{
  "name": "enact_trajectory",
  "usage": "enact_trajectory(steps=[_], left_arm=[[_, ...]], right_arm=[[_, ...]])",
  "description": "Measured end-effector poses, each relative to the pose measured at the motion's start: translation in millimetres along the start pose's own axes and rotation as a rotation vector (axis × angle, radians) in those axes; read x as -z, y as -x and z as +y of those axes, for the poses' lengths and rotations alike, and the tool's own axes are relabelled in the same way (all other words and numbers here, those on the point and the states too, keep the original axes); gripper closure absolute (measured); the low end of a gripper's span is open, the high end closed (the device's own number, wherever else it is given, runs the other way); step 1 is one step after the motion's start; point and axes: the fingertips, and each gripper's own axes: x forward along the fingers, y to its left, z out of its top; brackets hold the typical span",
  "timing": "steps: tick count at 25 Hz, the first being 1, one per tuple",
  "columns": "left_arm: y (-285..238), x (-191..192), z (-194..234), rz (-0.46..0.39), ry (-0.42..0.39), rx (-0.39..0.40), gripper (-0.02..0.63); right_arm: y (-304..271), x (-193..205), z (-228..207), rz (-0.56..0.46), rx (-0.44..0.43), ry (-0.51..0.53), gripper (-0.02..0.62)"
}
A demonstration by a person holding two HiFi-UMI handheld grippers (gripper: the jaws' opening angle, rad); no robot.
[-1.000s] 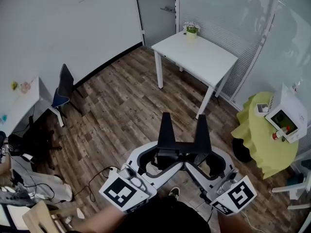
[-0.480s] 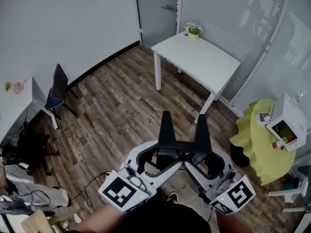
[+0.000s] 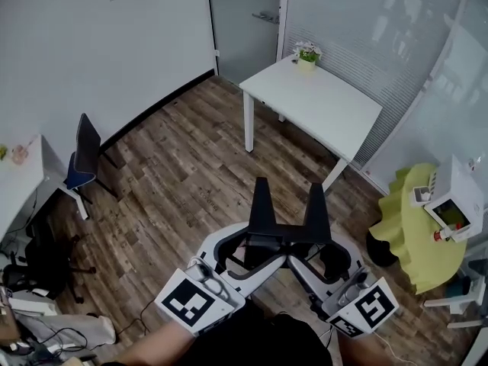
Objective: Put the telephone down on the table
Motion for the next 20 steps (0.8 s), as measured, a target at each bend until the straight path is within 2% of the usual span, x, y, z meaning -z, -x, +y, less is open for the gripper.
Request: enact_trajectory(steps=[11, 20], left_arm=[[-15, -6, 64, 0.004, 0.003, 0.004, 0.328], [-69, -13, 121, 0.01, 0.0, -0.028, 0.328]], right_arm=[[-59, 0, -29, 0.003, 0.006, -0.011, 0.362], [-104, -5, -95, -0.01, -0.027, -0.014, 0.362]])
